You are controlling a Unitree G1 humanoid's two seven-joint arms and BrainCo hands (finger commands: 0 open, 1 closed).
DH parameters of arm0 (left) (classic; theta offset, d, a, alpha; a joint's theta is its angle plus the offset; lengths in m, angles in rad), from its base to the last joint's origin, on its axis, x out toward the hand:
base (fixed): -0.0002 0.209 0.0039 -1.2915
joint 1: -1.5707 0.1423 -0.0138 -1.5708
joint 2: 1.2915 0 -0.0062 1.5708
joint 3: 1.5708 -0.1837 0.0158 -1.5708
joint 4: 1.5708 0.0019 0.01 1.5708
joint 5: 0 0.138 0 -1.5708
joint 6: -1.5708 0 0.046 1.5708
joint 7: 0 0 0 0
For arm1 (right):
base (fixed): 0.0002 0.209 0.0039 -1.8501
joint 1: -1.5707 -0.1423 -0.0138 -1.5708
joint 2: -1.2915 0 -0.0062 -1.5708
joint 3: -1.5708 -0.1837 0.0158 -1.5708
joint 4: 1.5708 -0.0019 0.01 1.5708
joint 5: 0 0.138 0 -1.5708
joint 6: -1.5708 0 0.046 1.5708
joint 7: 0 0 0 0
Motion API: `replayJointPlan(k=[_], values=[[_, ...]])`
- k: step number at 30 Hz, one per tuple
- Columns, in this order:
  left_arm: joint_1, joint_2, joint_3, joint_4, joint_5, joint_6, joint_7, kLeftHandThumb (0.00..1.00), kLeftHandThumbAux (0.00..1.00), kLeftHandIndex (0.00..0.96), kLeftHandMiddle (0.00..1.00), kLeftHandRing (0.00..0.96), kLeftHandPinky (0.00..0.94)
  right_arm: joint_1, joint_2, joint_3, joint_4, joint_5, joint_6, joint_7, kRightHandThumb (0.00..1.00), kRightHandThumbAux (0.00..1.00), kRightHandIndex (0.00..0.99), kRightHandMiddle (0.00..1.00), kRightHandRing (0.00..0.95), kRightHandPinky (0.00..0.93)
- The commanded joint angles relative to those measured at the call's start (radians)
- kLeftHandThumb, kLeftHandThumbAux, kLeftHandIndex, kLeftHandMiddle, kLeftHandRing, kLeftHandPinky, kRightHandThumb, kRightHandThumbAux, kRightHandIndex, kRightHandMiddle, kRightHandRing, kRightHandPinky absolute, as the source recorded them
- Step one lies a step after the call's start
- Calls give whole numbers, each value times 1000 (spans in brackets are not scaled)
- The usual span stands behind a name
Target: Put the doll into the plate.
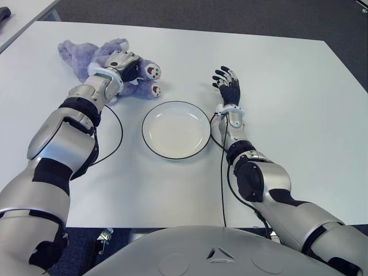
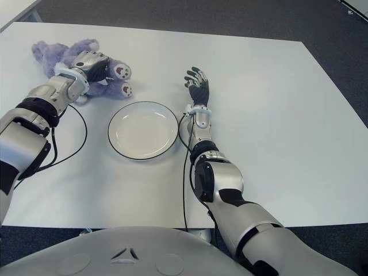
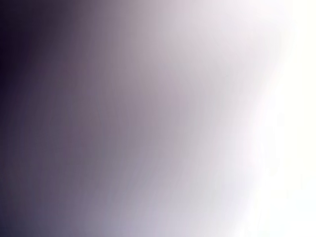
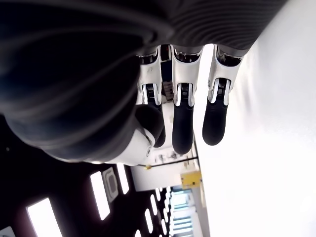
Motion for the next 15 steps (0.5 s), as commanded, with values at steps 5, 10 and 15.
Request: replayJointPlan(k=[5, 10, 15], values=[[-42, 4, 7, -4, 11, 13, 37, 1000, 661, 386, 496, 504, 424, 210, 58, -27, 118, 25, 106, 4, 784, 858, 205, 282, 297, 314], [-62, 6, 3, -13, 16, 10, 38, 1000, 659, 398, 514, 529, 418, 208, 58, -31, 118, 26, 106, 5, 775, 862, 206, 283, 292, 303], [-87, 2, -5, -24, 25, 27, 23, 1000, 658, 378, 498, 521, 459, 208, 56, -30, 118, 24, 109, 5, 779, 861, 196, 278, 289, 303]])
